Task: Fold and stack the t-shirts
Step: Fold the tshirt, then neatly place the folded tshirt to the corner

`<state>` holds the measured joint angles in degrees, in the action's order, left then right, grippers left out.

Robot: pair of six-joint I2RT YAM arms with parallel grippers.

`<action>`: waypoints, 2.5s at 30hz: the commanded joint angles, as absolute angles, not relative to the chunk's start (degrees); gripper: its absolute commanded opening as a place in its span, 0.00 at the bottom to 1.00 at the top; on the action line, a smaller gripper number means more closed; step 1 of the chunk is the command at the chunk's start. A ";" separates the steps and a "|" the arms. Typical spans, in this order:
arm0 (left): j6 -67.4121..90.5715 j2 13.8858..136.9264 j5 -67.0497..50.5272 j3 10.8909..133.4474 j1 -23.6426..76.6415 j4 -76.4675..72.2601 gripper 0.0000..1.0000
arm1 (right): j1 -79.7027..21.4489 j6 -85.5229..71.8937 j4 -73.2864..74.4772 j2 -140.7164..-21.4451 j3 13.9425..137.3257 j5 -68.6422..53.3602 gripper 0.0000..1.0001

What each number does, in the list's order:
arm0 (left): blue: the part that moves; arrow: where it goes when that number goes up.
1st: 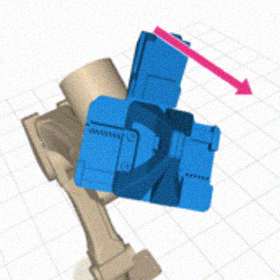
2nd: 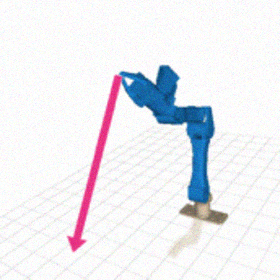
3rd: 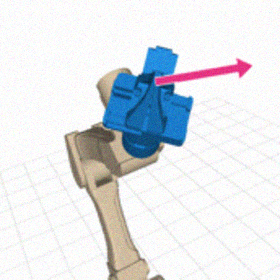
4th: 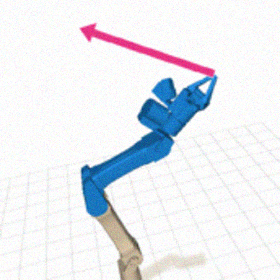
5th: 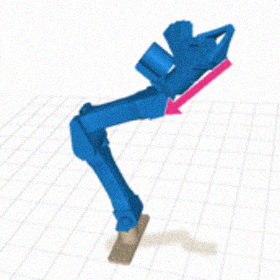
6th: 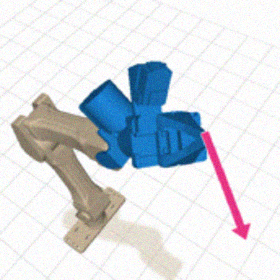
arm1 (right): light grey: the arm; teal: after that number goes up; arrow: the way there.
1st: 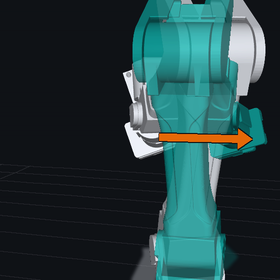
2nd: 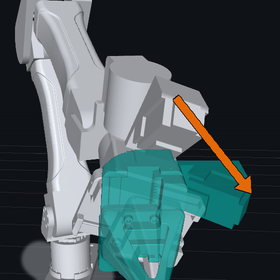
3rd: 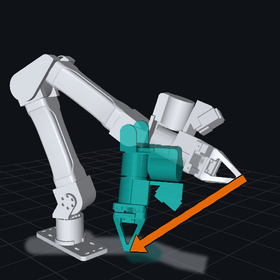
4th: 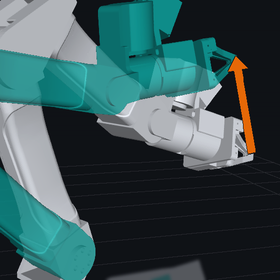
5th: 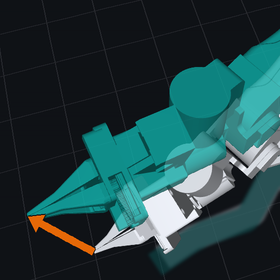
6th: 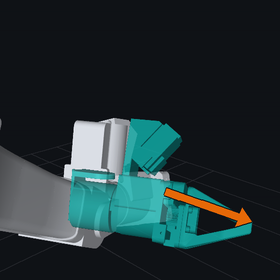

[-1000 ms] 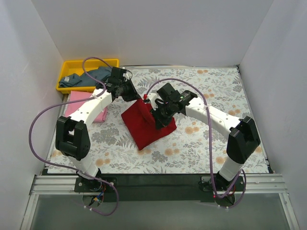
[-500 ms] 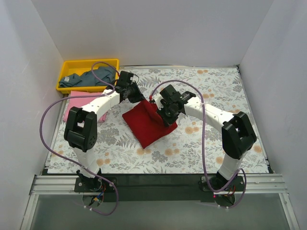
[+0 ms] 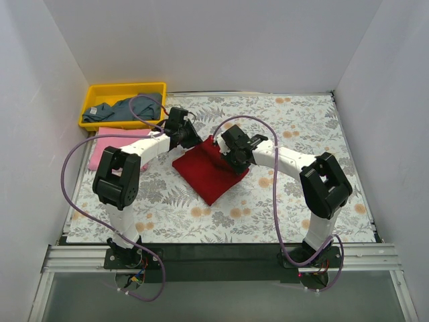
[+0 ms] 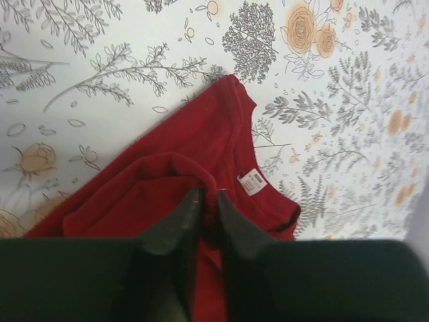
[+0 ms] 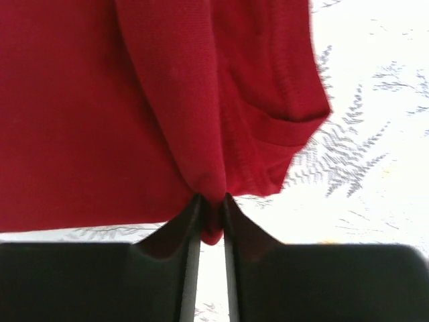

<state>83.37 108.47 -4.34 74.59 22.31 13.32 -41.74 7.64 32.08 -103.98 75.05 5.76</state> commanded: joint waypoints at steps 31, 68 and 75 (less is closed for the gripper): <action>74.17 102.38 -2.72 63.73 24.35 14.32 0.52 | -26.02 -1.32 15.03 -104.93 65.39 -30.85 0.31; 84.11 85.07 -19.77 43.86 21.80 17.93 0.25 | -32.70 -18.11 0.71 -108.25 57.57 -59.68 0.40; 86.04 87.89 -26.01 34.55 11.43 14.33 0.04 | -27.43 -20.21 -3.16 -114.87 54.49 -57.92 0.38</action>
<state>86.39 88.66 -24.80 37.39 14.24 13.96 -30.26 -19.40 0.47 -113.95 55.77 -59.94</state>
